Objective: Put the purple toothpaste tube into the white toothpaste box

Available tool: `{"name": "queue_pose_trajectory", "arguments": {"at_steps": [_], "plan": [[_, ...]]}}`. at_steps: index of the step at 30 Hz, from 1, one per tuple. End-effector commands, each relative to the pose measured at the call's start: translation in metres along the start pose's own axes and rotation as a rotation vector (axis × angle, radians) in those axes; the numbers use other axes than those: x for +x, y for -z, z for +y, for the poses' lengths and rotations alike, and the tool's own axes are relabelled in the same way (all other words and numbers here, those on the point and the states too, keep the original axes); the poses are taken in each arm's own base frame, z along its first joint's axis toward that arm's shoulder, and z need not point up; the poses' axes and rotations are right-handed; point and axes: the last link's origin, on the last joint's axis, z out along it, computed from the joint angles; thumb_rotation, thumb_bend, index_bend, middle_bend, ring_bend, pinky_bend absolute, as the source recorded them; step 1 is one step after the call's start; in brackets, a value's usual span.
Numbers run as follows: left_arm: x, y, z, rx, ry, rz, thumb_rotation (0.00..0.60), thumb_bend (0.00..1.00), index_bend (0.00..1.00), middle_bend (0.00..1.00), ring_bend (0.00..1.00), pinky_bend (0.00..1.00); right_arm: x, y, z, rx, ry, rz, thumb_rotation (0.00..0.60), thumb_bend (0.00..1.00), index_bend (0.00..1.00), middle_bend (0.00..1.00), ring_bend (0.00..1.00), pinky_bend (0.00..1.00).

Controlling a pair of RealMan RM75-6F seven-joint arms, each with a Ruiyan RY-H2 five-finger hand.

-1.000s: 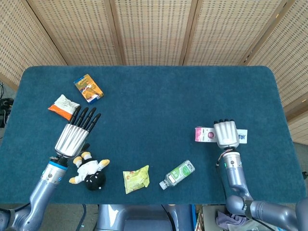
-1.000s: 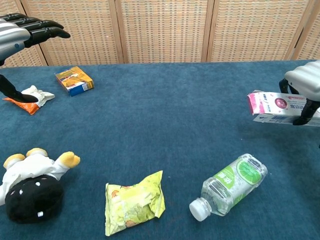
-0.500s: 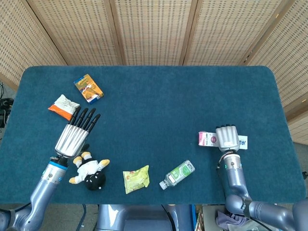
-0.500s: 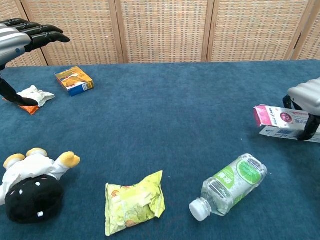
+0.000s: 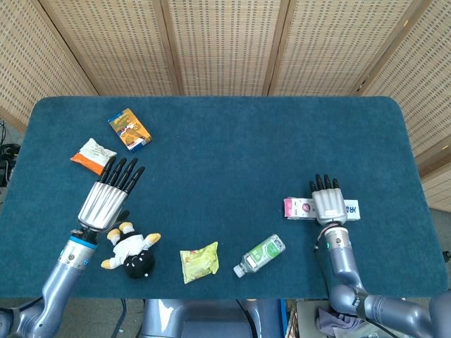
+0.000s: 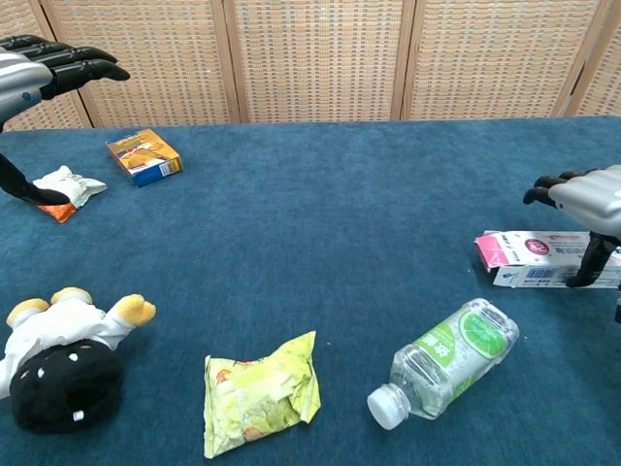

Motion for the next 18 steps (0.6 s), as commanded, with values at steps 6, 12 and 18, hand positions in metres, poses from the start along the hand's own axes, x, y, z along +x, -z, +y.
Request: {"name": "queue_pose_trajectory", "arguments": {"at_steps": [6,12,18], "plan": [[0.001,0.006,-0.004,0.013,0.023,-0.005,0.6,0.11,0.04,0.0,0.0,0.0,0.029,0.011,-0.001,0.061,-0.104,0.114,0.6,0.05,0.0,0.0,0.0,0.0],[0.0,0.026,-0.009,0.047,0.075,-0.035,0.6,0.12,0.04,0.0,0.0,0.0,0.046,0.044,0.01,0.108,-0.221,0.27,0.6,0.05,0.0,0.0,0.0,0.0],[-0.011,0.061,-0.013,0.082,0.14,-0.091,0.6,0.12,0.0,0.0,0.0,0.0,0.035,0.081,0.035,0.107,-0.32,0.366,0.6,0.05,0.0,0.0,0.0,0.0]]}}
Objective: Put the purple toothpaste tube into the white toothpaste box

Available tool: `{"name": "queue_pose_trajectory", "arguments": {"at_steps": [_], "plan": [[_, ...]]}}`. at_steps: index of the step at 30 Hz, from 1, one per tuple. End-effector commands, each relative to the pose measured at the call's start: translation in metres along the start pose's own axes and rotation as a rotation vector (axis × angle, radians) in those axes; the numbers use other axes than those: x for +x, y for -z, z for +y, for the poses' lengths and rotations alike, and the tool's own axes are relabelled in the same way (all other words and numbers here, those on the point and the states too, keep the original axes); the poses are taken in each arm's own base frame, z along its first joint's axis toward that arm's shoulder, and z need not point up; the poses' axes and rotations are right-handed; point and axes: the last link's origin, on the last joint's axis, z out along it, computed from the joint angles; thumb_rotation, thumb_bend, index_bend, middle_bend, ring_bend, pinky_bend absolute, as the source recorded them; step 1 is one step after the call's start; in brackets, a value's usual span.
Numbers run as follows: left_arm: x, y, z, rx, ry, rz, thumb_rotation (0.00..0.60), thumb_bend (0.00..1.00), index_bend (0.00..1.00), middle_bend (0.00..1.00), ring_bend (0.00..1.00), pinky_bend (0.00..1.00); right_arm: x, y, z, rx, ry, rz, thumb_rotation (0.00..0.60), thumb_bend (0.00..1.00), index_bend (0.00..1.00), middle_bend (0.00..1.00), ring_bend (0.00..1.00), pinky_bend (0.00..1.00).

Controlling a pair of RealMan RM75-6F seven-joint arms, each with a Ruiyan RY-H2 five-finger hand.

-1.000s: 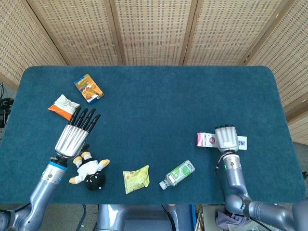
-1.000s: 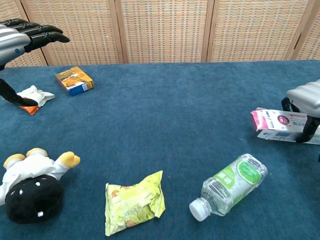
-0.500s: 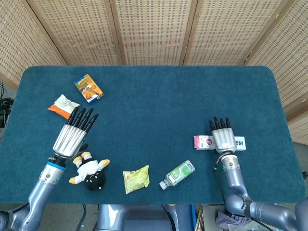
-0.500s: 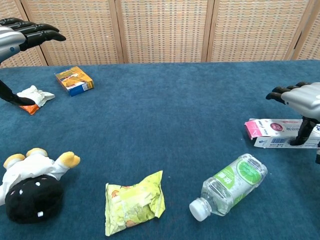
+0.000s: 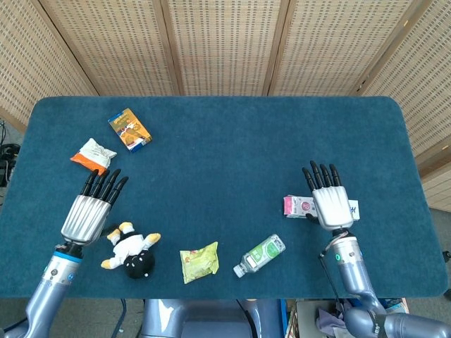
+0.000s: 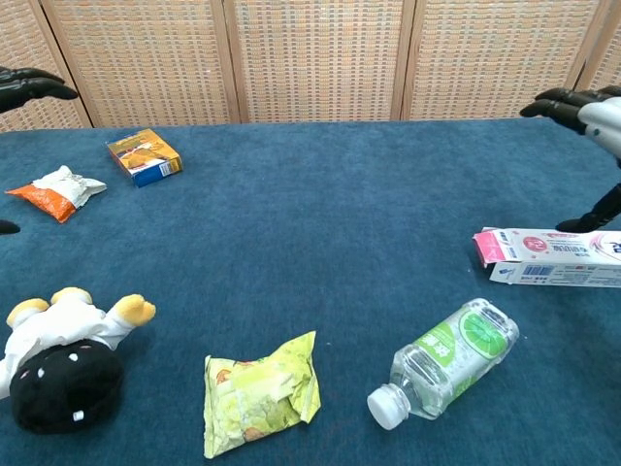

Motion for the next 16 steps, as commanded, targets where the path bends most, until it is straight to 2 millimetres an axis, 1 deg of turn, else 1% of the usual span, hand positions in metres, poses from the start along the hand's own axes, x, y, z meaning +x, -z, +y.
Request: {"name": "queue_pose_trajectory", "arguments": {"at_steps": [1,5,10,16], "plan": [[-0.011,0.026,-0.004,0.018,0.026,-0.051,0.6,0.12,0.0,0.0,0.0,0.0,0.005,0.04,0.023,-0.017,-0.077,0.077,0.6,0.05,0.0,0.0,0.0,0.0],[-0.02,0.048,-0.011,0.052,-0.007,-0.073,0.6,0.12,0.0,0.0,0.0,0.0,0.002,0.062,0.04,-0.034,-0.069,0.116,0.6,0.05,0.0,0.0,0.0,0.0],[-0.031,0.071,-0.019,0.104,-0.017,-0.09,0.6,0.12,0.0,0.0,0.0,0.0,0.0,0.084,0.053,-0.048,-0.062,0.139,0.6,0.05,0.0,0.0,0.0,0.0],[-0.037,0.086,-0.026,0.135,-0.011,-0.055,0.6,0.12,0.0,0.0,0.0,0.0,-0.007,0.106,0.066,-0.08,-0.075,0.125,0.6,0.05,0.0,0.0,0.0,0.0]]}}
